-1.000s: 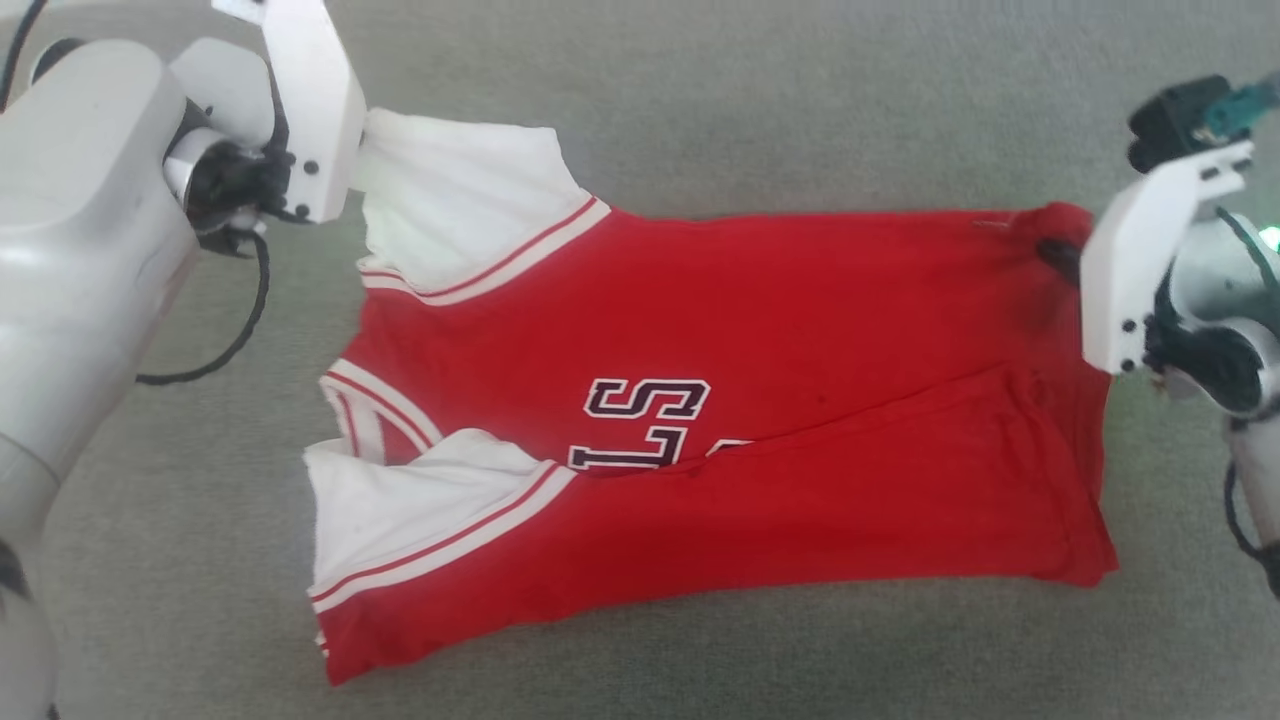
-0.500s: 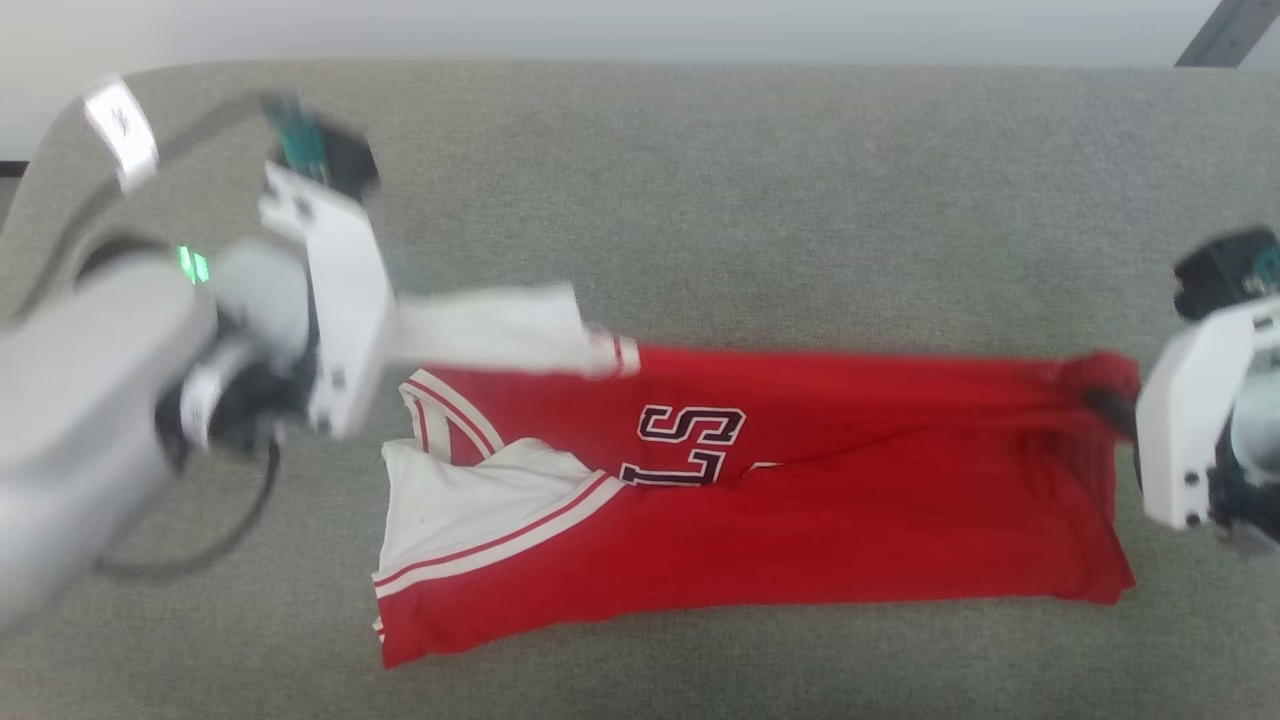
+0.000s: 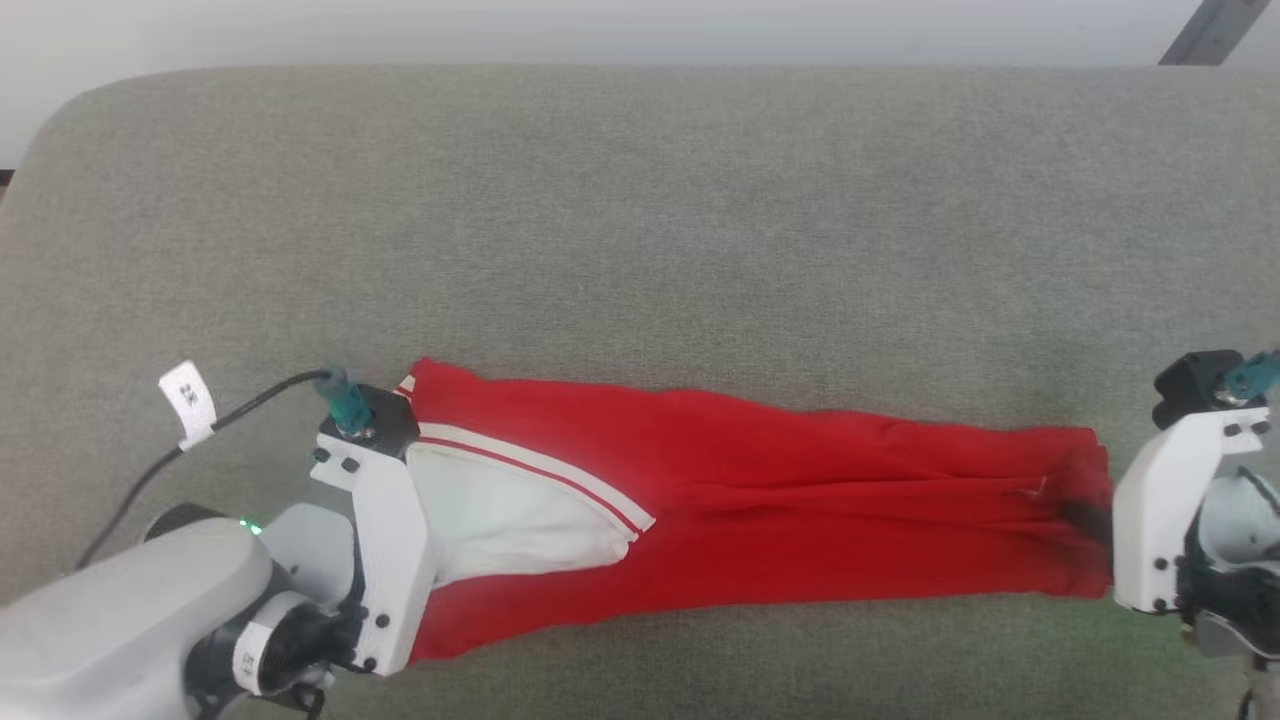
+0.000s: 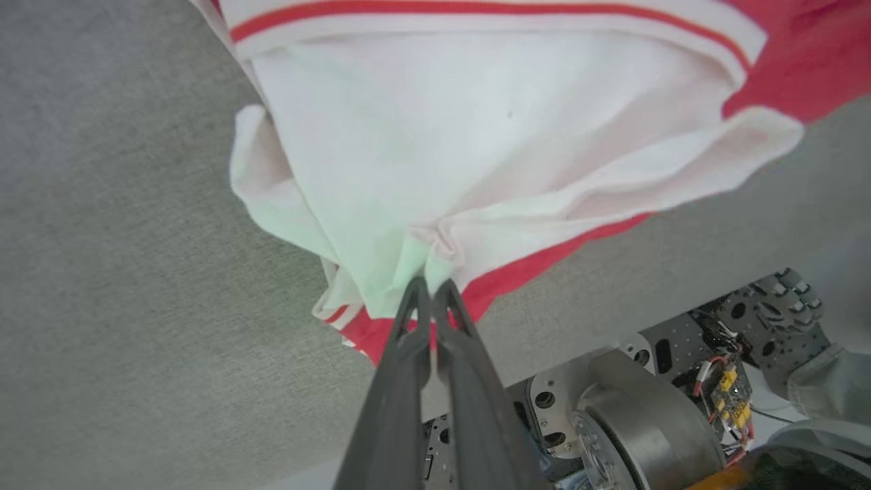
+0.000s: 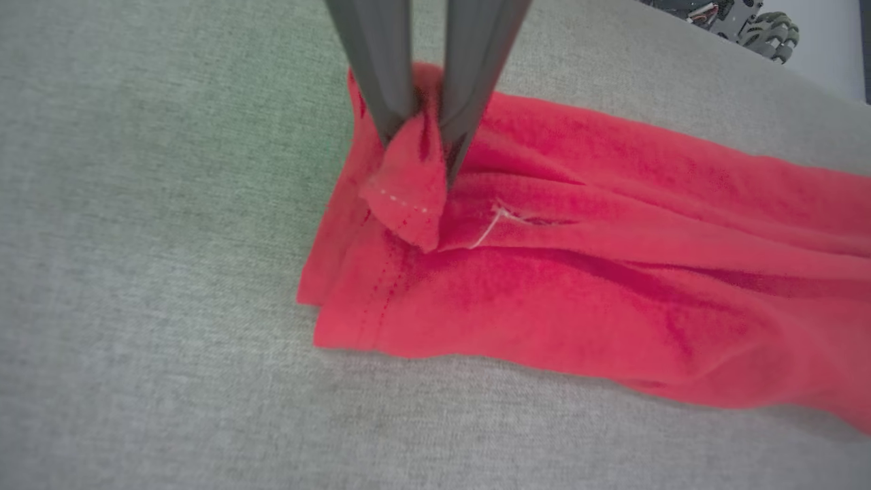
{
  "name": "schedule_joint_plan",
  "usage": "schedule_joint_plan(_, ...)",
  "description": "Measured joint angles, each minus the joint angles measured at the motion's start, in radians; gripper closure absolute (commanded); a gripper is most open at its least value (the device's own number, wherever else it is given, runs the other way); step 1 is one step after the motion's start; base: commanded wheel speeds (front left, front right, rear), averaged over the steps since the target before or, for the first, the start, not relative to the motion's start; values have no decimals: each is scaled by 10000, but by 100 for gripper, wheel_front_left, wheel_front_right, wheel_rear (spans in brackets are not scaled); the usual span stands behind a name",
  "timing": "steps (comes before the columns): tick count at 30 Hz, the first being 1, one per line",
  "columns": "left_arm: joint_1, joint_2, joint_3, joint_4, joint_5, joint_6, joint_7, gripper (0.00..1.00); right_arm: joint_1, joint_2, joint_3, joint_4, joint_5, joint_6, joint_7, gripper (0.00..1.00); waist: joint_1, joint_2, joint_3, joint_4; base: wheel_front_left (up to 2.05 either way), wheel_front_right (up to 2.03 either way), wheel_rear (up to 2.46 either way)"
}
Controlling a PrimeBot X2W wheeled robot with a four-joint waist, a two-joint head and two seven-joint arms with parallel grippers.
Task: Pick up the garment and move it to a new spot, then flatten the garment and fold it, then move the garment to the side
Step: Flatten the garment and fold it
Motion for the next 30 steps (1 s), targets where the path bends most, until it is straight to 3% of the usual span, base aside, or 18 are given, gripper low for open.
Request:
schedule_joint_plan(1,81,-90,31,174,-38,-58,-138,100,-47,48,15,127,-88,0,-128,60,-1,0,0,-21,0,0,0)
schedule_joint_plan(2,105,-159,59,382,-44,-146,-288,95,-128,75,44,257,-136,0,-213,53,0,0,-7,-37,0,0,0)
schedule_joint_plan(3,139,-249,153,575,-127,-226,-449,77,-235,104,90,391,-138,0,-253,31,0,0,-25,-54,0,0,0)
schedule_joint_plan(4,171,-318,222,744,-165,-324,-577,53,-294,123,171,443,-142,0,-280,0,0,0,-42,-71,0,0,0)
schedule_joint_plan(5,215,-385,267,917,-180,-408,-694,4,-350,140,190,489,-174,0,-368,0,0,0,-60,-81,0,0,0)
schedule_joint_plan(6,262,-443,322,1062,-207,-458,-811,0,-414,151,196,541,-186,0,-418,0,0,0,-87,-88,0,0,0)
schedule_joint_plan(17,571,-282,1041,1344,-163,-809,-2573,0,-537,117,-46,268,25,0,-525,0,0,0,-585,-177,0,0,0)
schedule_joint_plan(24,928,-67,1501,1561,602,-1083,-4755,0,-530,138,-566,454,-111,0,-495,0,0,0,-750,-123,0,0,0)
schedule_joint_plan(30,1705,2,2261,2088,815,-1099,-7419,0,-533,259,-947,997,-215,0,-464,0,0,0,-830,24,0,0,0)
